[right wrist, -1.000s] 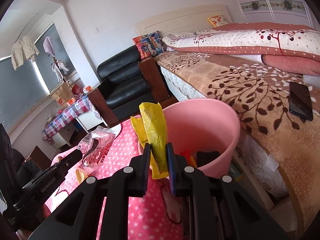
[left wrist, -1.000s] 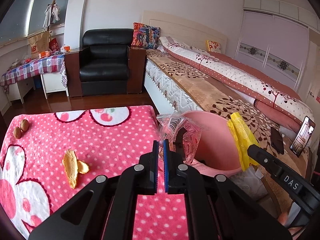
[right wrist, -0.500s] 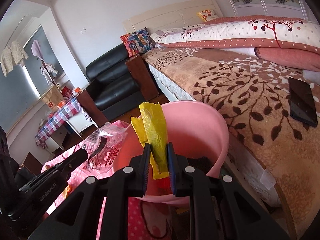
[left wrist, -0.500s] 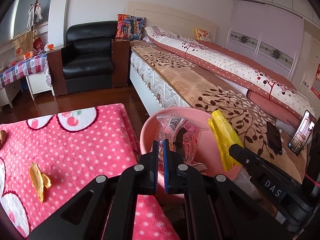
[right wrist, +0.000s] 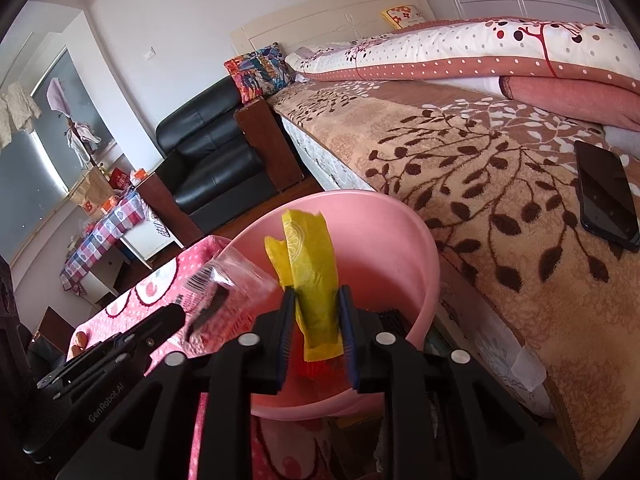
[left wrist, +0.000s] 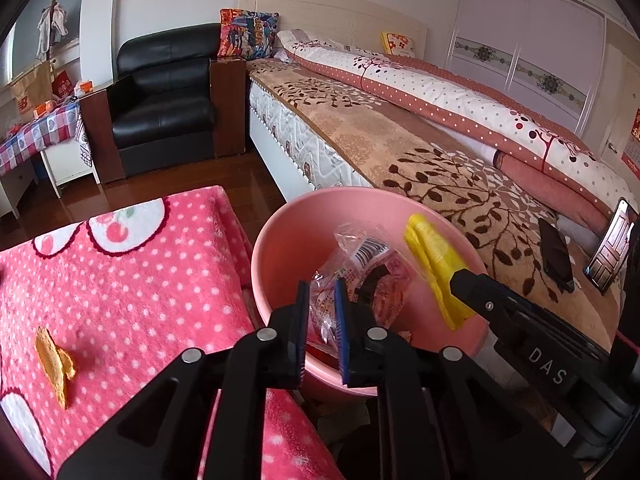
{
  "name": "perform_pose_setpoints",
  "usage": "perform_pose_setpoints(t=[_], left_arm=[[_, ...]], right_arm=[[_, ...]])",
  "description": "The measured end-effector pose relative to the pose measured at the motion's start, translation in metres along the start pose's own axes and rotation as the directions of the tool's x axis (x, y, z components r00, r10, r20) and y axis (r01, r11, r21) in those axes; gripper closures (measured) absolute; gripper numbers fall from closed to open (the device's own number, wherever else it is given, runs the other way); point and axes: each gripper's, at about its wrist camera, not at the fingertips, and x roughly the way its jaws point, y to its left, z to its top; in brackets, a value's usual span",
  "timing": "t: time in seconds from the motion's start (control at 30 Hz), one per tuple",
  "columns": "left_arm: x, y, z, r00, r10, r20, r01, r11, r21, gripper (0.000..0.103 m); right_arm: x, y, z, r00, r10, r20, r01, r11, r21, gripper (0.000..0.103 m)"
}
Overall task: Collect trash
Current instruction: 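Open both tools to drop the wrapper and bag into the bucket, then withdraw both open tools from the bucket back over the table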
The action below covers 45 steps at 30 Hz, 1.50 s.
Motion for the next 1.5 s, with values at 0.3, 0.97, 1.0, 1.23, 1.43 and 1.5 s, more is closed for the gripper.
perform_pose_setpoints(t=[0.3,0.97,1.0,1.23,1.43,1.5], left_arm=[[-0.034,0.009,0.005,0.996,-0.024,0.090,0.024,1.000,-0.002,0.068],[-0.150,0.088,-0.062,0.976,0.132,0.173,-0.119,0.989,-0.082,0.068],[-0.154,0.094,-0.067,0.975,0.143,0.172,-0.128,0.987,-0.092,0.068],[-0.182,0.129,-0.096,0.959,0.224,0.172,-0.199,0.968,-0.155,0.068],[-0.195,0.145,-0.117,0.957,0.249,0.152,-0.220,0.958,-0.186,0.068],[-0.197,0.146,-0.125,0.960,0.240,0.143,-0.212,0.959,-0.186,0.068]], right_arm=[[-0.021,0.017,-0.002,0.999,0.023,0.036,-0.021,0.999,-0.048,0.060],[-0.095,0.132,-0.090,0.989,0.146,0.020,-0.139,0.972,-0.190,0.055],[-0.096,0.137,-0.095,0.989,0.147,0.015,-0.141,0.970,-0.200,0.055],[-0.104,0.171,-0.131,0.982,0.186,-0.019,-0.185,0.949,-0.254,0.055],[-0.111,0.191,-0.154,0.981,0.193,-0.024,-0.191,0.932,-0.307,0.055],[-0.113,0.195,-0.159,0.980,0.195,-0.032,-0.195,0.926,-0.324,0.055]])
